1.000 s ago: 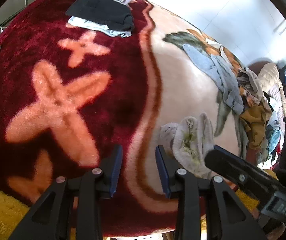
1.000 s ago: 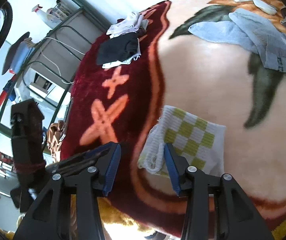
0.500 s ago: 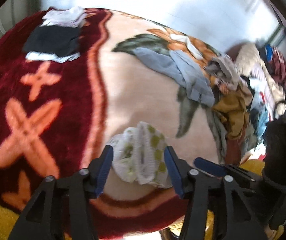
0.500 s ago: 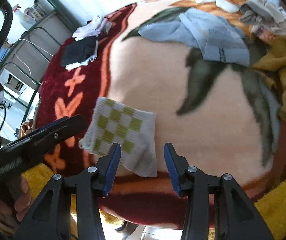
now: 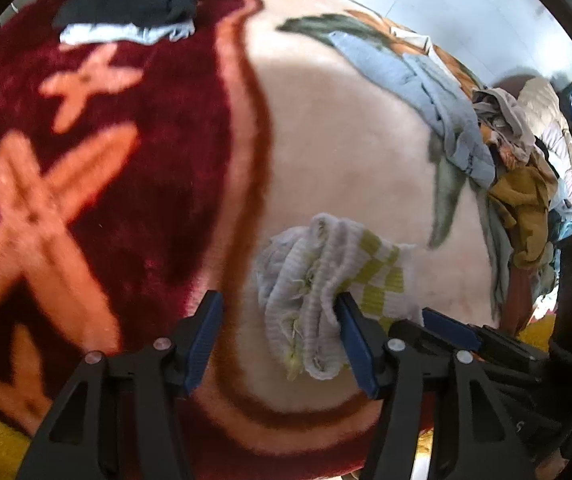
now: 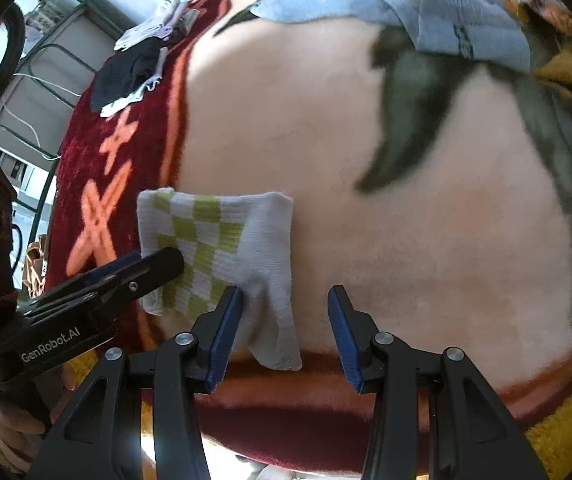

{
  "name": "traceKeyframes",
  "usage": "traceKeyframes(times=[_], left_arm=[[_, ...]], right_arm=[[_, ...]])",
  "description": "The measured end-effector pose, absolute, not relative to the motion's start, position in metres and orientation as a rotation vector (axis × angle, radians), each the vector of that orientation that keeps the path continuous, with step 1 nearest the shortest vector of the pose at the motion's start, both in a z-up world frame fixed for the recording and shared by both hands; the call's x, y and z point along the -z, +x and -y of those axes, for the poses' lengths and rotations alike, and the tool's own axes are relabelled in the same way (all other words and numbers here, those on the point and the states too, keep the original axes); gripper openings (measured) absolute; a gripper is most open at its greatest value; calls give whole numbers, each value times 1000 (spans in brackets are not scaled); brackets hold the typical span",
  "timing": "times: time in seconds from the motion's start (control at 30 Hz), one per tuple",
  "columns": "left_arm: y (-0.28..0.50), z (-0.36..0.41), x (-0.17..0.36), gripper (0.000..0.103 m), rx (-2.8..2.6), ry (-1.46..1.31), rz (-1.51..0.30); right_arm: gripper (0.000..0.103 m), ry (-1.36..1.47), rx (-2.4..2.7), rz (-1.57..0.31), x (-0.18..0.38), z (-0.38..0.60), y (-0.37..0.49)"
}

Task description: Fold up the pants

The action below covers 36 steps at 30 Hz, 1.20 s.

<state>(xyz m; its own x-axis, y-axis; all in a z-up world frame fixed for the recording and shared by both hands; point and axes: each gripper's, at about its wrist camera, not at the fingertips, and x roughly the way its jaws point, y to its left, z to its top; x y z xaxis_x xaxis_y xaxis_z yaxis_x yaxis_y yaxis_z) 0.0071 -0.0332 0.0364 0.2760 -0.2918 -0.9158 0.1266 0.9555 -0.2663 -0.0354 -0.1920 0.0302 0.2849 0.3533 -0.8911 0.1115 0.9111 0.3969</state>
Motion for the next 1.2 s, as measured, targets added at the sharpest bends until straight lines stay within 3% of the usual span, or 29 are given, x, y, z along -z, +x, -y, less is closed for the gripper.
traceKeyframes(times=[0.23,0.33,0.4,0.53,0.7,1.2], left_arm=[[11,39,-32,60,315,-104,-1254],[9,45,-31,51,330,-84,-1244],[8,47,-30,40,356,-90,-1246],[8,50,-31,33,373,-105,-1243],[4,43,-41,26,392,-186,-1239],[-32,14,-136,26,372,-211,-1036]], right_arm=[[46,449,-164,-1284,-20,192,-36],[45,444,-166,-1275,-19,191,-37],[43,432,-165,-1271,-20,190,-37],[13,501,-219,-1257,-20,189,-39],[10,526,-230,-1219,-32,191,-44],[10,386,-295,-1030,-129,163,-63]])
